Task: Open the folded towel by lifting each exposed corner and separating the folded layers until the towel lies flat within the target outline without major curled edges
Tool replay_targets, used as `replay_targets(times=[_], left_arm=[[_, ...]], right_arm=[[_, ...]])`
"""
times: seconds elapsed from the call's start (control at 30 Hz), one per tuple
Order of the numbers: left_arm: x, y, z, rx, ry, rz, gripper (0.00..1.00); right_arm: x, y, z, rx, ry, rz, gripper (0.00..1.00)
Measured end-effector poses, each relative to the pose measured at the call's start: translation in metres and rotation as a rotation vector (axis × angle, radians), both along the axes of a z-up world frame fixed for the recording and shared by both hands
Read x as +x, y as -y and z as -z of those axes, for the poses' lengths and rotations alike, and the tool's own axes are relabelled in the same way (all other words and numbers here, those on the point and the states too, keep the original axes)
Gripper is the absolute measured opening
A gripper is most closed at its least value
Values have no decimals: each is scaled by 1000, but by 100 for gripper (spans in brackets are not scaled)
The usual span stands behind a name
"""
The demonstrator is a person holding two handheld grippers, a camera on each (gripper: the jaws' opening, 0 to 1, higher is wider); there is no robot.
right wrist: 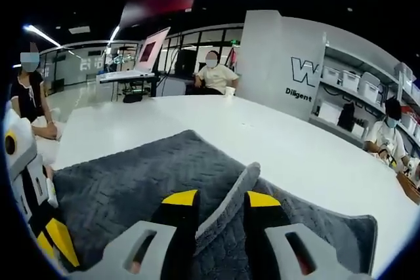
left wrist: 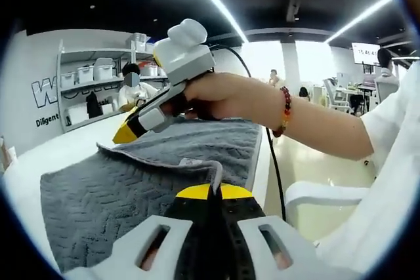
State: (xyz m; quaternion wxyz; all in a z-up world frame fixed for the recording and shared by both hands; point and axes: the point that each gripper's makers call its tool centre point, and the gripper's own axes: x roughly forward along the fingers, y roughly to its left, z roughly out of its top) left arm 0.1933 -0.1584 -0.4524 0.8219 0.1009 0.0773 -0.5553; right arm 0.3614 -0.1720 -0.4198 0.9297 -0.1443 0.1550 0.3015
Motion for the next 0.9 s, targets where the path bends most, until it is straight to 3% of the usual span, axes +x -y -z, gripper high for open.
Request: replay_targets(times=[0.9], left_arm=[[-2, -7, -16, -134, -47, -17, 0]], right_arm=[[14, -10, 20, -15, -53, 2, 26]])
